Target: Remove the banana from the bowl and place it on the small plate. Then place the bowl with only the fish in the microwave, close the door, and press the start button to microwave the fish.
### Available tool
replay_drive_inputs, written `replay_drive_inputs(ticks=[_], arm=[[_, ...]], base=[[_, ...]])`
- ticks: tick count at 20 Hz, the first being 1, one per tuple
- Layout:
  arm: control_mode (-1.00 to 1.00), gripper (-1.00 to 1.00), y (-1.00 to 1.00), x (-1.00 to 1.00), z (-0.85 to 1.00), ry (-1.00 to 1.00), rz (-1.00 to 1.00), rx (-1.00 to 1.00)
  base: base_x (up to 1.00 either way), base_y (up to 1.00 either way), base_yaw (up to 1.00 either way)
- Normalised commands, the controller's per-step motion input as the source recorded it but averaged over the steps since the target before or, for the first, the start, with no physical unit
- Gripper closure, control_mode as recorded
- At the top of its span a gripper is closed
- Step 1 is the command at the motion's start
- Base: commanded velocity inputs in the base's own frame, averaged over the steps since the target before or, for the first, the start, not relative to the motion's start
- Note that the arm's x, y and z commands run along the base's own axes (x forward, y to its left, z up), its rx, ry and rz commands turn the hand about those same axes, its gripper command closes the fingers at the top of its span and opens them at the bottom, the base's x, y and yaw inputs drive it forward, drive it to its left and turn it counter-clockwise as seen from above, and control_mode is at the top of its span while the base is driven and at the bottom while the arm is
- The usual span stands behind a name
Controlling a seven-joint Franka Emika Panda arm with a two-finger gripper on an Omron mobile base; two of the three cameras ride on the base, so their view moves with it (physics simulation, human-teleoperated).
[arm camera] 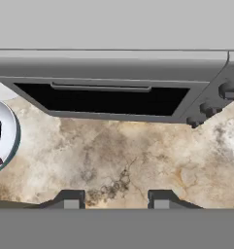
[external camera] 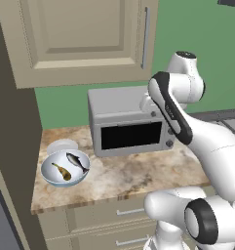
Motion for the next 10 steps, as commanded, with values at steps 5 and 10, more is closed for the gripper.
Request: replay_drive_inputs(ticks=[5, 10], arm=[[-1.0, -1.0, 0.33, -0.3, -0.07, -0.02, 0.0, -0.01], [-1.0, -1.0, 1.0, -0.72, -0.25, -0.01, -0.03, -0.06]], base=[[0.0, 0.0, 0.0], [0.0, 0.0, 0.0]])
